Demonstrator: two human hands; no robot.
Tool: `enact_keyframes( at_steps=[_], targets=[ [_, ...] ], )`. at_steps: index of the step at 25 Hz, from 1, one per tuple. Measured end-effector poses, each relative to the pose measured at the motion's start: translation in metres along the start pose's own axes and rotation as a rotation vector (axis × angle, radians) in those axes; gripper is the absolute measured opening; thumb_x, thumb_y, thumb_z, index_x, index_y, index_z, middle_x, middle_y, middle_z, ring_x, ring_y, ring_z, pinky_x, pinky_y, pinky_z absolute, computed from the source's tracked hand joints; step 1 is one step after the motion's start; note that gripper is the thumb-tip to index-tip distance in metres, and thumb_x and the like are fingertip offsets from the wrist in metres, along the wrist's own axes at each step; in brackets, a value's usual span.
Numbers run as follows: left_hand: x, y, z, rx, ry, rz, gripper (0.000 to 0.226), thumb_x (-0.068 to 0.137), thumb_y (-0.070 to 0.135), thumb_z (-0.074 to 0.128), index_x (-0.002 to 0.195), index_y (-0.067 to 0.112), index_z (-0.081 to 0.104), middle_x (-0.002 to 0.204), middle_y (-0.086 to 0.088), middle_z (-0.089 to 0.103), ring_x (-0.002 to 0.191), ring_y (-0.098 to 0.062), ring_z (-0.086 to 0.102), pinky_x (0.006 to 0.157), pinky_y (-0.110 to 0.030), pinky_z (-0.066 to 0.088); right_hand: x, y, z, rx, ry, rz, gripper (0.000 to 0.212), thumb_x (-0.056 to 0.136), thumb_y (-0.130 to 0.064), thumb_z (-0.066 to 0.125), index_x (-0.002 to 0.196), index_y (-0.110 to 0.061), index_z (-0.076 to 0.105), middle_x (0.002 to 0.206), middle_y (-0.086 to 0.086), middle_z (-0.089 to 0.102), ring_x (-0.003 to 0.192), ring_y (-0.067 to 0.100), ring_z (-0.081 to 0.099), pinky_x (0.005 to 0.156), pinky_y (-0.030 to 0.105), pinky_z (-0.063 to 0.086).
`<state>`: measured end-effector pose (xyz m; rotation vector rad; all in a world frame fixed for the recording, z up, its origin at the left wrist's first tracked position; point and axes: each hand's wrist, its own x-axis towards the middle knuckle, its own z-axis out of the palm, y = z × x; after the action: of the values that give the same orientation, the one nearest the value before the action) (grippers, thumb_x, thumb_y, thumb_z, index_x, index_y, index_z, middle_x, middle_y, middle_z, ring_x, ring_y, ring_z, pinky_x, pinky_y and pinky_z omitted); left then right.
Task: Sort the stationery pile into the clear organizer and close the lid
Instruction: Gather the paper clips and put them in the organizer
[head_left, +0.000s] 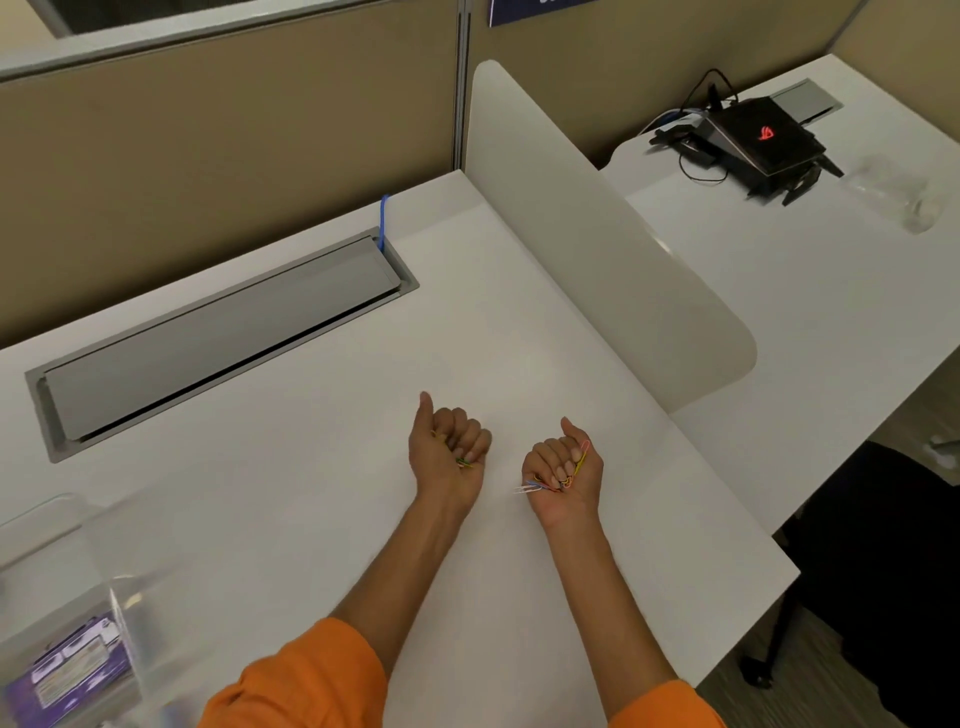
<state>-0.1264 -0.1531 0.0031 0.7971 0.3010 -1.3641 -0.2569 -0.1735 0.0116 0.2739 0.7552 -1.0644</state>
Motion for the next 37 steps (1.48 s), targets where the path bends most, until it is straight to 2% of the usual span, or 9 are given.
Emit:
enact_keyframes(
  at_steps=[3,9,15,21,24,27,30,33,37],
  targets=[
    [-0.017,-0.003,-0.003,-0.227,0.004,-0.078,0.058,0.098,0.041,0.051,0.051,0.017,0.027,0.053,0.0,0.026,0.043,-0.014,0.025,0.041,-0.025,0.025,-0.006,0.019,0.017,-0.009,-0.006,-0.01,0.059,0.092,-0.017,0.05,0.036,-0.019,0.032,0.031,-0.004,0.027,0.022,0.009,0.023,0.024,0.018,0.021],
    [-0.044,0.004,0.0,-0.373,0.103,-0.02,0.055,0.095,0.043,0.055,0.051,0.012,0.053,0.06,-0.002,0.056,0.051,-0.014,0.056,0.051,-0.022,0.051,-0.023,0.055,0.041,-0.098,0.022,-0.083,0.057,0.093,-0.025,0.055,0.043,-0.019,0.029,0.033,-0.003,0.026,0.024,0.011,0.021,0.027,0.02,0.023],
    [-0.064,0.019,-0.001,-0.357,0.079,0.097,0.044,0.094,0.04,0.057,0.065,0.008,0.065,0.075,-0.005,0.07,0.074,-0.018,0.072,0.093,-0.035,0.051,-0.041,0.082,0.051,-0.246,-0.035,-0.115,0.051,0.095,-0.043,0.054,0.054,-0.014,0.044,0.044,0.001,0.036,0.033,0.013,0.028,0.039,0.024,0.034],
    [-0.081,0.033,-0.003,-0.274,0.039,0.099,0.04,0.09,0.02,0.064,0.054,0.015,0.045,0.058,-0.001,0.049,0.055,-0.015,0.051,0.072,-0.034,0.049,-0.064,0.094,0.054,-0.252,-0.101,-0.153,0.048,0.096,-0.038,0.051,0.056,-0.011,0.048,0.052,0.004,0.043,0.041,0.017,0.035,0.051,0.028,0.042],
    [-0.089,0.031,-0.008,-0.307,0.029,0.135,0.04,0.092,0.024,0.061,0.055,0.011,0.052,0.065,-0.005,0.056,0.063,-0.02,0.056,0.074,-0.036,0.05,-0.071,0.099,0.05,-0.197,-0.123,-0.146,0.051,0.097,-0.041,0.046,0.06,-0.006,0.054,0.06,0.008,0.051,0.05,0.022,0.047,0.06,0.032,0.047],
    [-0.098,0.027,-0.013,-0.347,0.002,0.202,0.048,0.099,0.033,0.047,0.073,0.0,0.071,0.09,-0.018,0.071,0.091,-0.031,0.068,0.09,-0.041,0.051,-0.077,0.102,0.043,-0.178,-0.165,-0.123,0.042,0.097,-0.033,0.047,0.072,-0.005,0.065,0.081,0.013,0.063,0.068,0.026,0.064,0.073,0.036,0.052],
    [-0.1,0.028,-0.023,-0.369,-0.042,0.211,0.058,0.101,0.042,0.039,0.106,-0.006,0.071,0.119,-0.022,0.068,0.116,-0.035,0.061,0.108,-0.047,0.042,-0.081,0.107,0.039,-0.198,-0.226,-0.087,0.047,0.1,-0.038,0.04,0.1,-0.001,0.069,0.11,0.018,0.069,0.099,0.03,0.069,0.083,0.037,0.058],
    [-0.107,0.038,-0.027,-0.38,-0.053,0.245,0.061,0.101,0.047,0.037,0.124,-0.003,0.063,0.129,-0.019,0.063,0.125,-0.033,0.056,0.115,-0.047,0.035,-0.085,0.114,0.041,-0.228,-0.278,-0.052,0.066,0.099,-0.053,0.03,0.121,0.0,0.062,0.124,0.015,0.066,0.118,0.029,0.061,0.092,0.037,0.055],
    [-0.126,0.058,-0.029,-0.393,-0.058,0.284,0.062,0.101,0.048,0.035,0.133,-0.002,0.054,0.133,-0.017,0.06,0.128,-0.03,0.053,0.115,-0.044,0.033,-0.094,0.131,0.049,-0.239,-0.282,0.006,0.074,0.096,-0.062,0.029,0.125,-0.001,0.061,0.129,0.014,0.063,0.125,0.027,0.055,0.108,0.041,0.041]
  ],
)
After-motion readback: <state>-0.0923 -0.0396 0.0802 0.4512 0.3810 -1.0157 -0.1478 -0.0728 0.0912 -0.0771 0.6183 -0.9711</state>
